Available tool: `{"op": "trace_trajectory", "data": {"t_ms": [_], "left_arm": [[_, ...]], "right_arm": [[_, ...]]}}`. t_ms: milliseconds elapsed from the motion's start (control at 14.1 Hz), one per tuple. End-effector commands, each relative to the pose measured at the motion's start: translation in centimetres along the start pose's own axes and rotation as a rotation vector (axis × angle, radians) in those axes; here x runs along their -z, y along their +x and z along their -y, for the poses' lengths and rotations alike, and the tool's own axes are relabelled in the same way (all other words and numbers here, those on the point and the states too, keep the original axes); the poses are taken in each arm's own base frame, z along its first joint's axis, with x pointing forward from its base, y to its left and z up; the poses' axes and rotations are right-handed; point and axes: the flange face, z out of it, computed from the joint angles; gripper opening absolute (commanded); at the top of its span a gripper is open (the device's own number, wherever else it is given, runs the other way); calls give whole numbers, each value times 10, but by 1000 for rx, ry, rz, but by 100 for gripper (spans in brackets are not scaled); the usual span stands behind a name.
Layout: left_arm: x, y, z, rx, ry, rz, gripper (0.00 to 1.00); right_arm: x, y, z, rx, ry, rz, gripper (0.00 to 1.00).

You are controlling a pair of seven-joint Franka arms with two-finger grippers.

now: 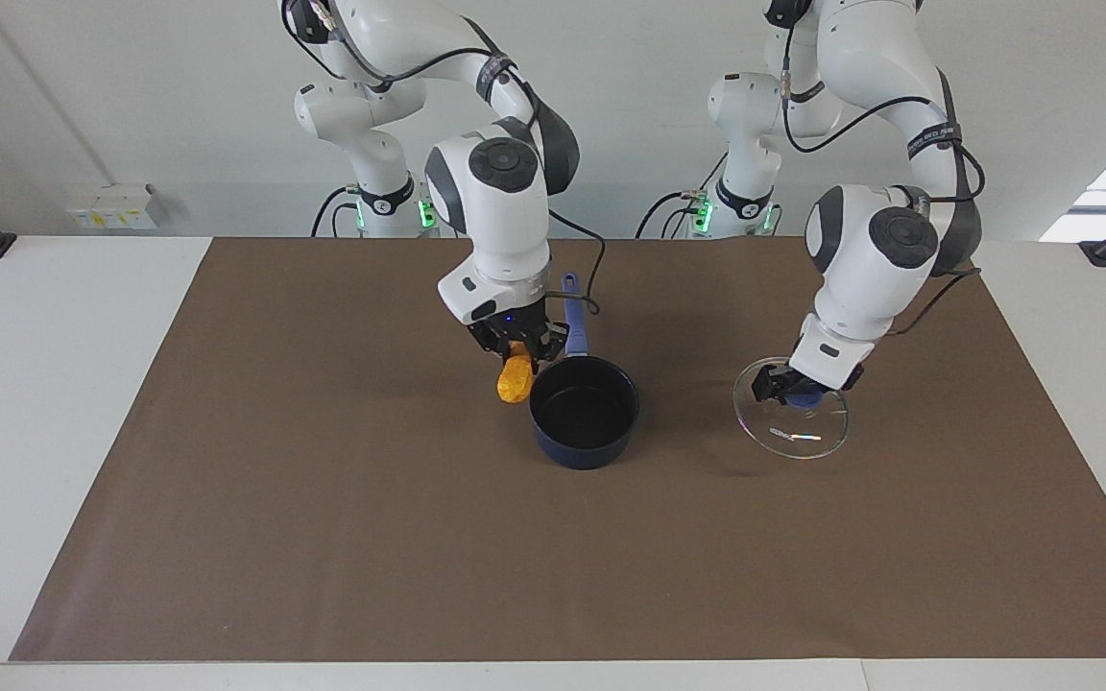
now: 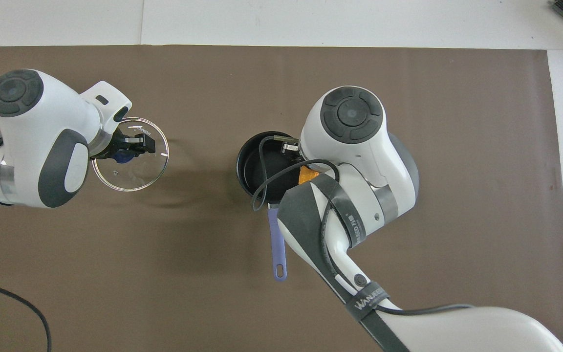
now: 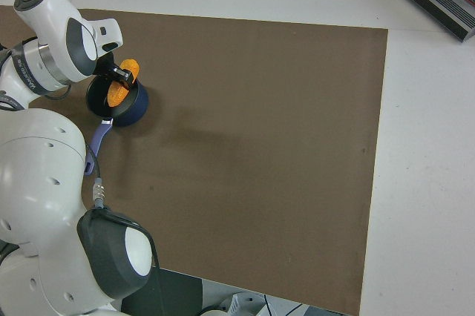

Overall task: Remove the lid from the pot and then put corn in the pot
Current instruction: 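Set the lid down with the left gripper while the right gripper drops corn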

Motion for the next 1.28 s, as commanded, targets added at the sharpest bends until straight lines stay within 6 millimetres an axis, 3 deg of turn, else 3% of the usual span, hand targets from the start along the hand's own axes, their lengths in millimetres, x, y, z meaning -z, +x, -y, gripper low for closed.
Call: {"op": "trace_trajectory", "data": {"t_ms": [0,142,498,711,783,925,1209], "left_arm": [[-5,-33,41,-60,-8,-23,0],[-19,-37,64,-80,-6,-12,0],[-45,-45,118,-129,-3,-14,0],[-56,-47,129,-142,0,-31,0],[-57,-48,144,-132,1,-30,0],[-57,-48,152,-158,0,-30,0],[-70,-44,158,-170,4,-40,0]], "right_arm": [[-14,9,48,-121,38,-19,0],[-26,11,65,-183,52,-24,0],[-39,7,72,-244,101,27,0],[-55,5,71,-245,111,18,0],[-59,4,69,-246,105,22,0],[-70,2,63,-249,84,35,0],[-87,0,59,-255,73,41,0]]}}
